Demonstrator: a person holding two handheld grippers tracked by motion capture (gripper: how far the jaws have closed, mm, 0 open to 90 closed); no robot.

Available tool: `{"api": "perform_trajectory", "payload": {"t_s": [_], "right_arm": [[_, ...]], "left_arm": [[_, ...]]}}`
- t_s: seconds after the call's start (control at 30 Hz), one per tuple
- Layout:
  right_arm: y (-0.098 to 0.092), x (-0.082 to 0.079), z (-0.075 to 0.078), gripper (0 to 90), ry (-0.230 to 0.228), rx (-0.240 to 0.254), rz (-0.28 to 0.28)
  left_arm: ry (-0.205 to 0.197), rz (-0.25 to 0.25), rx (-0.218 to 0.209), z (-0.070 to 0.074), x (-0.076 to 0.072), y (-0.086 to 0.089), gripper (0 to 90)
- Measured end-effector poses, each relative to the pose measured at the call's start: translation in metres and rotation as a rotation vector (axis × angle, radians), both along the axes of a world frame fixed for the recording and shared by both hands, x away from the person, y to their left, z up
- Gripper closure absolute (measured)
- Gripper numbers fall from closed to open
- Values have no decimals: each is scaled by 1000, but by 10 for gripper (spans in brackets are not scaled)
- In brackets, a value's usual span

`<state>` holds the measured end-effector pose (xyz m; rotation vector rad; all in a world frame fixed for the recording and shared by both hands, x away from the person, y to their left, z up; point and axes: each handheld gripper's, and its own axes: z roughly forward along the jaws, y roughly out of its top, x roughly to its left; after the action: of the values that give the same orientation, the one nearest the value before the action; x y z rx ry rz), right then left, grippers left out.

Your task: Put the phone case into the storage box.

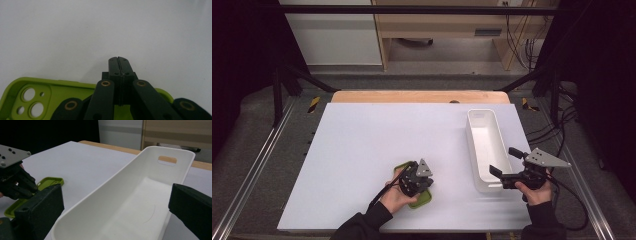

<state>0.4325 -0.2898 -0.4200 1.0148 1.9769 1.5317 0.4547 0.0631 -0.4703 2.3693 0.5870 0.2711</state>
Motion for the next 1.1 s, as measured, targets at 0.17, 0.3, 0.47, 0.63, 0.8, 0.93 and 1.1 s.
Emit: {"api": "perform_trajectory", "payload": {"t_s": [0.17,0.3,0.47,0.63,0.8,0.93,1.1], "right_arm": [[0,0,0,5,-3,0,-1],[0,0,0,5,1,1,1],[0,0,0,5,2,3,0],[-1,0,1,5,-6,5,-1],[-1,-1,1,5,-5,8,1],[0,-1,1,5,-3,8,1],[0,-1,1,5,0,8,-1]], "left_arm": [[4,-6,-2,0,-5,8,900],[13,-11,3,1,-8,12,900],[23,-24,-14,3,-15,14,900],[19,-41,-1,4,-23,16,900],[23,-45,17,5,-27,21,900],[26,-42,23,6,-30,28,900],[28,-38,35,6,-34,35,900]]}}
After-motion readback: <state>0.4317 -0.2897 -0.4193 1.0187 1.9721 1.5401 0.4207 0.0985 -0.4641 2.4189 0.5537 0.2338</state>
